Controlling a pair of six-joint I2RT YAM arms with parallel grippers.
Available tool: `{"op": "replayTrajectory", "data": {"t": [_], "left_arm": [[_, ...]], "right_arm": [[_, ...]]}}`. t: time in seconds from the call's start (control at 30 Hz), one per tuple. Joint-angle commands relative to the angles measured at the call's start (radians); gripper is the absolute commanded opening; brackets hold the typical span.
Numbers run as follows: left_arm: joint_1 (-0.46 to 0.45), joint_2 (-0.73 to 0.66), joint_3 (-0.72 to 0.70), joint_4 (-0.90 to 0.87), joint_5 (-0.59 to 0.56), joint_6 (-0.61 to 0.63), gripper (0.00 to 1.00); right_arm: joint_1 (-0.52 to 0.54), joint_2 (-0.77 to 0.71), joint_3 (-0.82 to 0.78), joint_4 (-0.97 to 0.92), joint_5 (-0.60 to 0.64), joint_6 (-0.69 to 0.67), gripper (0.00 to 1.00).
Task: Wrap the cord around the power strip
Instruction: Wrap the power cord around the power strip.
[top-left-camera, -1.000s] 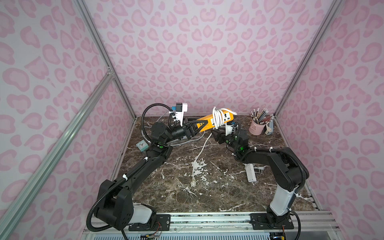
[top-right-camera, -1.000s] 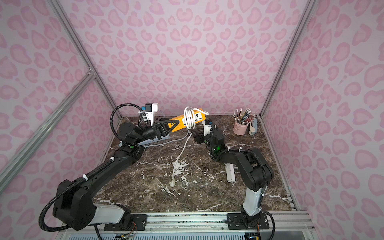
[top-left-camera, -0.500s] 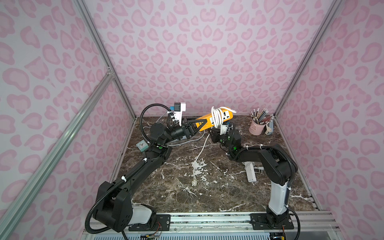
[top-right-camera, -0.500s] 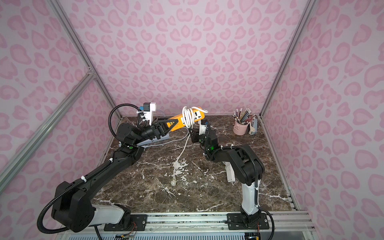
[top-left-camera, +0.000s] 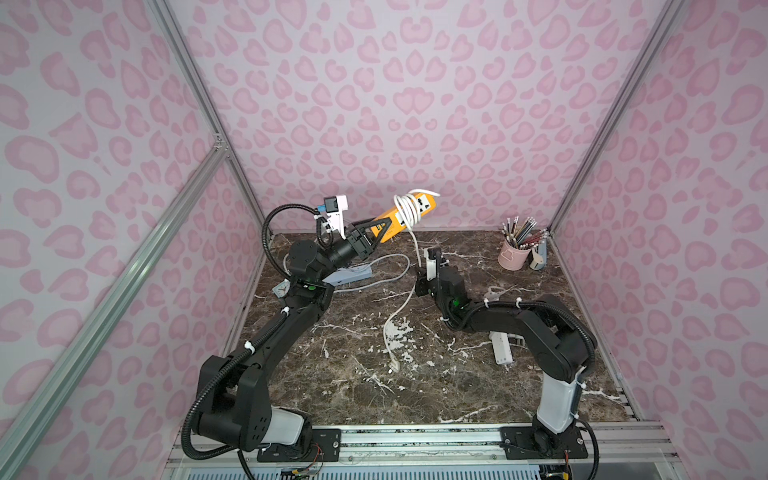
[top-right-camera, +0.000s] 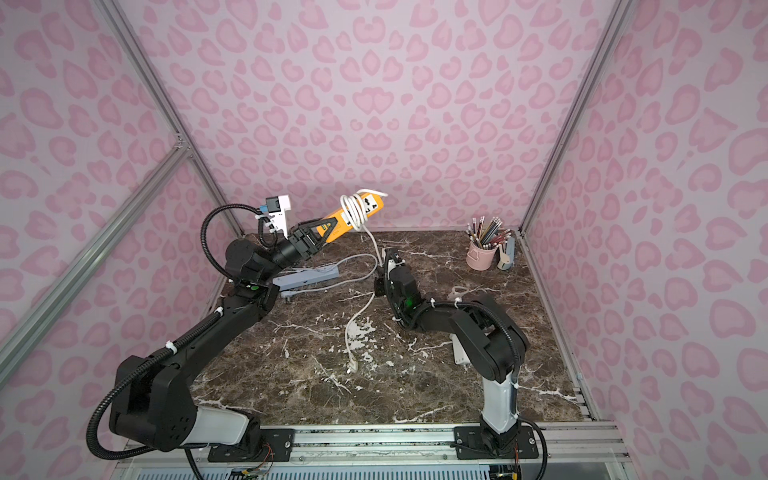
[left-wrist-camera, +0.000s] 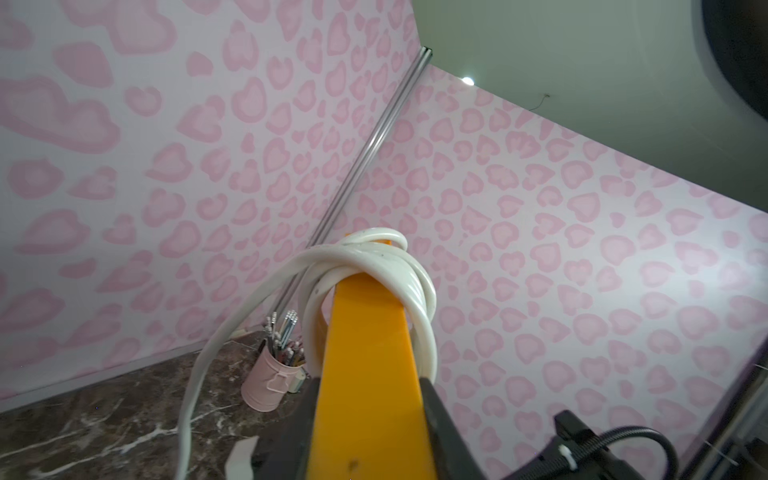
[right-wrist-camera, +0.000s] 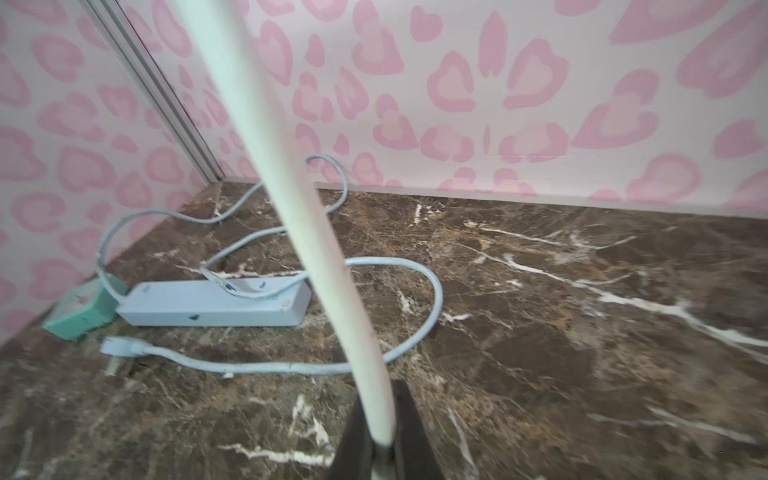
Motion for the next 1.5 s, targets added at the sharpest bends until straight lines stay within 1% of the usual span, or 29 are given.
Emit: {"op": "replayTrajectory", "data": {"t": [0.0,0.1,0.13,0.23,0.33,0.4,0.43,0.5,0.53,0.6,0.67,0.77,0.83,0.9,0.97,1.03,1.1,1.2,1.23,1.3,1.33,1.4,1.43,1.47], "left_arm": [[0.018,0.015,0.077,-0.272,-0.184,0.309,0.03],[0.02,0.055,0.142,-0.466,-0.316,0.473,0.03],[0.02,0.073,0.162,-0.515,-0.359,0.514,0.03],[0.016,0.112,0.191,-0.622,-0.475,0.616,0.03],[-0.009,0.154,0.237,-0.761,-0.571,0.73,0.03],[-0.027,0.17,0.247,-0.837,-0.578,0.777,0.03],[-0.039,0.174,0.261,-0.871,-0.562,0.798,0.03],[-0.06,0.184,0.298,-0.957,-0.503,0.833,0.03],[-0.068,0.187,0.307,-1.0,-0.449,0.845,0.03],[-0.08,0.196,0.331,-1.098,-0.338,0.865,0.03],[-0.097,0.184,0.325,-1.148,-0.261,0.876,0.03],[-0.128,0.142,0.29,-1.189,-0.122,0.888,0.03],[-0.147,0.114,0.265,-1.198,0.046,0.889,0.03],[-0.165,0.085,0.226,-1.187,0.206,0.89,0.03],[-0.18,0.044,0.174,-1.116,0.334,0.86,0.03],[-0.182,0.003,0.125,-0.995,0.436,0.786,0.03],[-0.181,-0.037,0.076,-0.822,0.487,0.666,0.03],[-0.181,-0.073,0.023,-0.514,0.512,0.452,0.03],[-0.18,-0.076,0.02,-0.435,0.504,0.405,0.03],[-0.18,-0.071,0.015,-0.254,0.472,0.266,0.03],[-0.18,-0.066,0.012,-0.162,0.453,0.195,0.03],[-0.18,-0.06,0.014,-0.05,0.41,0.103,0.03],[-0.181,-0.054,0.02,-0.027,0.391,0.078,0.03],[-0.18,-0.051,0.024,-0.019,0.374,0.065,0.03]], "right_arm": [[0.046,-0.065,-0.038,-0.057,0.318,-0.293,0.0],[0.115,-0.127,-0.123,0.11,0.432,-0.546,0.0],[0.135,-0.146,-0.144,0.161,0.452,-0.624,0.0],[0.184,-0.206,-0.19,0.304,0.439,-0.822,0.0],[0.218,-0.243,-0.187,0.422,0.416,-1.002,0.0],[0.215,-0.261,-0.15,0.427,0.397,-1.054,0.0],[0.212,-0.271,-0.121,0.411,0.382,-1.066,0.0],[0.19,-0.284,-0.073,0.376,0.344,-1.074,0.0],[0.177,-0.287,-0.039,0.343,0.326,-1.069,0.0],[0.137,-0.29,0.023,0.258,0.276,-1.033,0.0],[0.077,-0.283,0.091,0.141,0.218,-0.961,0.0],[-0.022,-0.27,0.185,-0.052,0.061,-0.813,0.0],[-0.092,-0.255,0.242,-0.147,-0.106,-0.708,0.0],[-0.155,-0.227,0.29,-0.212,-0.269,-0.636,0.0],[-0.225,-0.184,0.341,-0.272,-0.436,-0.562,0.0],[-0.292,-0.14,0.374,-0.3,-0.616,-0.453,0.0],[-0.344,-0.093,0.375,-0.294,-0.779,-0.355,0.0],[-0.373,-0.032,0.369,-0.212,-0.934,-0.233,0.0],[-0.374,-0.017,0.358,-0.176,-0.955,-0.2,0.0],[-0.37,0.008,0.323,-0.075,-0.989,-0.109,0.01],[-0.367,0.018,0.304,-0.019,-0.999,-0.056,0.06],[-0.362,0.027,0.251,0.104,-0.991,0.032,0.13],[-0.359,0.031,0.225,0.165,-0.975,0.071,0.18],[-0.358,0.032,0.207,0.199,-0.955,0.097,0.21]]}}
